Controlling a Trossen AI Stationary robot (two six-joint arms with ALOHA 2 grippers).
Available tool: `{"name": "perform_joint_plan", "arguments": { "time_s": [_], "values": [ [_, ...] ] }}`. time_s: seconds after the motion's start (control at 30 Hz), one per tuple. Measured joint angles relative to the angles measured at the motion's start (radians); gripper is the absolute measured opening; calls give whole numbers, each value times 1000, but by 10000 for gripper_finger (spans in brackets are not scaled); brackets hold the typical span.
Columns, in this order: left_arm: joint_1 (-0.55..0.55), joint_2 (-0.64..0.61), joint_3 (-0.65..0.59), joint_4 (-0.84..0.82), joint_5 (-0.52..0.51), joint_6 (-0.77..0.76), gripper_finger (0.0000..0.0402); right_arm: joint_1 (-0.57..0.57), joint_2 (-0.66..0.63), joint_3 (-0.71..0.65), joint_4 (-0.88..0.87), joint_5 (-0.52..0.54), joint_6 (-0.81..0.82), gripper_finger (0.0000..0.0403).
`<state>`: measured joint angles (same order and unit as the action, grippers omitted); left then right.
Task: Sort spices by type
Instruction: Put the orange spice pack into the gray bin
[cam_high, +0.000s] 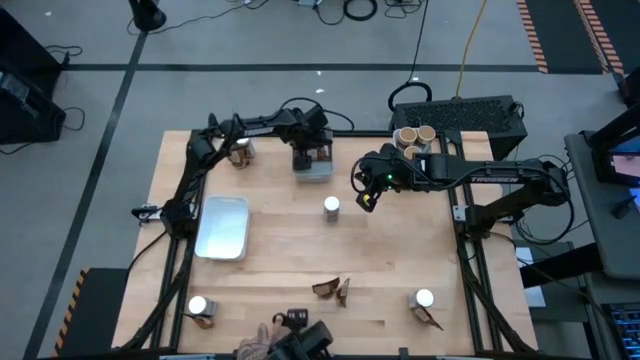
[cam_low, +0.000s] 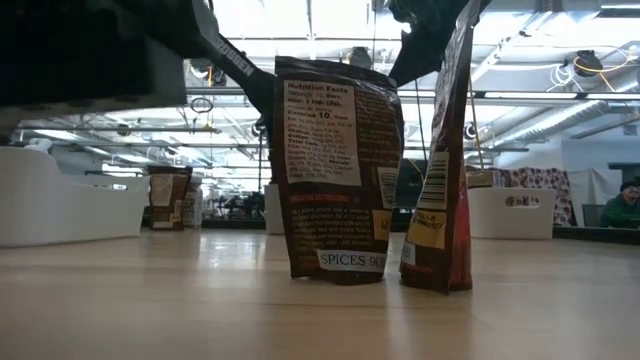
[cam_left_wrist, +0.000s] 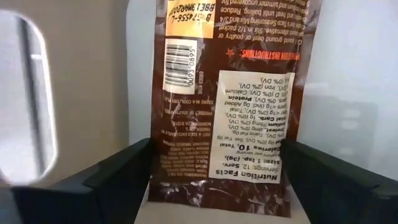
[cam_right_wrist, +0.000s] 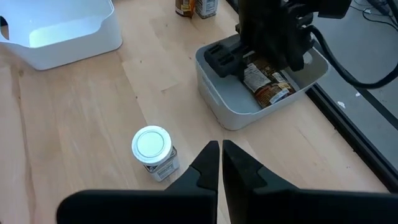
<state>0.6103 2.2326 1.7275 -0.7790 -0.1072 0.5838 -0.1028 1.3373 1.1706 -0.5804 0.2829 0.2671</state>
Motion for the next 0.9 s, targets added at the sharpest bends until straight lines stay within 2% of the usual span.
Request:
{"name": "perform_joint_plan", "arguments": {
  "time_s": [0.17,0.4,0.7,0.77,0.9],
  "values": [
    [-4,2,0,15,-50,2,287,0,0,0,0,0,-3,0],
    [-4,3,0,8,-58,3,160,0,0,0,0,0,-3,0],
    [-7,-1,9,-42,-47,2,23,0,0,0,0,0,-3,0],
    [-7,-1,9,-43,-26,0,7,0,0,0,0,0,-3,0],
    [-9,-1,10,-46,-20,0,4,0,0,0,0,0,-2,0]
  ]
}}
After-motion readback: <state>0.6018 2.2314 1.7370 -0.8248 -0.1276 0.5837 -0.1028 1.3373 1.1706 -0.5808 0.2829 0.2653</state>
